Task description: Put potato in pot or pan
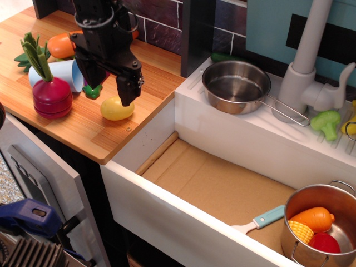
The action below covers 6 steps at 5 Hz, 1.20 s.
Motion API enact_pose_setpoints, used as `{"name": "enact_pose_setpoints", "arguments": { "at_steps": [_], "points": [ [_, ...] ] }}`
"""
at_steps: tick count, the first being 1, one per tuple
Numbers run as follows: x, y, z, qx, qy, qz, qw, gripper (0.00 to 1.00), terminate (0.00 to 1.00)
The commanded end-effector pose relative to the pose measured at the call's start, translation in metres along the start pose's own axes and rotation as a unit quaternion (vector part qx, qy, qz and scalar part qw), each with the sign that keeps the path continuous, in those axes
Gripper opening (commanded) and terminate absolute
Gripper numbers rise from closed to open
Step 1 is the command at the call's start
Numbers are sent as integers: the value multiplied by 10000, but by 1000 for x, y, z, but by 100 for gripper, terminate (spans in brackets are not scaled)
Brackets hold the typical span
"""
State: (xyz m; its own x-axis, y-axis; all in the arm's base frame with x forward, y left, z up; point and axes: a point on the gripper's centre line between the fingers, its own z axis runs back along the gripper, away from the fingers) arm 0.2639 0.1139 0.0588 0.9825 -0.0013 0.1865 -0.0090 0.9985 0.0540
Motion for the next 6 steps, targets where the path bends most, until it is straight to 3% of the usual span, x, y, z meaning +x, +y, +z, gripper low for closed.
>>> {"name": "enact_pose_setpoints", "arguments": {
  "at_steps": [1, 4, 5, 6],
  "points": [
    [4, 8, -17, -109, -247, -53, 9996, 100, 0],
    [-3, 11, -49, -302, -448, 94, 9985, 100, 0],
    [-1, 11, -47, -231, -524, 132, 9983, 0, 0],
    [4, 1, -26, -42, -576, 191, 9981, 0, 0]
  ]
}}
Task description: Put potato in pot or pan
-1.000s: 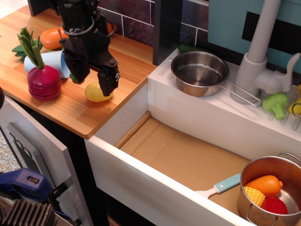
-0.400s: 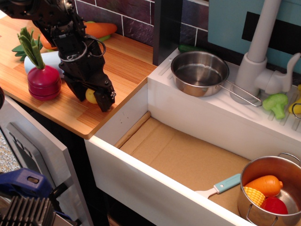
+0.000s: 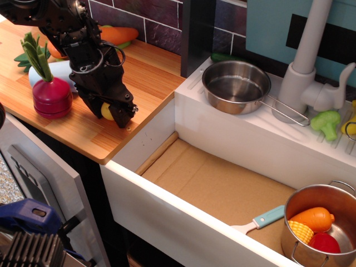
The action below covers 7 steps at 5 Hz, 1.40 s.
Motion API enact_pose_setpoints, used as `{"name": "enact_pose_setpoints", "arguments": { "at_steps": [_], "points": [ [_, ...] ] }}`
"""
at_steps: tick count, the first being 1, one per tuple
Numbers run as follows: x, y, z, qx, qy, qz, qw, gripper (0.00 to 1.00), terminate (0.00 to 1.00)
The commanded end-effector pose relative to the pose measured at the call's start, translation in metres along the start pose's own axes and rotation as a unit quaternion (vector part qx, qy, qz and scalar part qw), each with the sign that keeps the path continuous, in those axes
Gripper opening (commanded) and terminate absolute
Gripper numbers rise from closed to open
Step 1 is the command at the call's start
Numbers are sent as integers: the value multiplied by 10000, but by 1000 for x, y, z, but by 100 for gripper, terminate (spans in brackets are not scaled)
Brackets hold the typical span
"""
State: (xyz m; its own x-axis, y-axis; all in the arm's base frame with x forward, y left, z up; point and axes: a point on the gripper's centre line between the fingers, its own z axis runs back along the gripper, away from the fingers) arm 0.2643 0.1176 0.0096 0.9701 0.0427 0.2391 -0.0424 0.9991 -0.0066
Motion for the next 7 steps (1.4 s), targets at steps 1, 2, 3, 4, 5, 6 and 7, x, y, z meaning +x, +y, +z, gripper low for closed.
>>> {"name": "enact_pose_setpoints", "arguments": {
  "at_steps": [1, 2, 3, 4, 5, 6, 7],
  "points": [
    [22, -15, 46, 370, -497, -113, 9980, 0, 0],
    [37, -35, 60, 321, -615, -282, 9972, 0, 0],
    [65, -56, 65, 245, -830, -501, 9950, 0, 0],
    [94, -76, 61, 71, -977, -668, 9929, 0, 0],
    [111, -92, 57, -104, -1103, -722, 9912, 0, 0],
    [121, -107, 44, -237, -1434, -807, 9861, 0, 0],
    [130, -112, 37, -420, -1489, -914, 9837, 100, 0]
  ]
}}
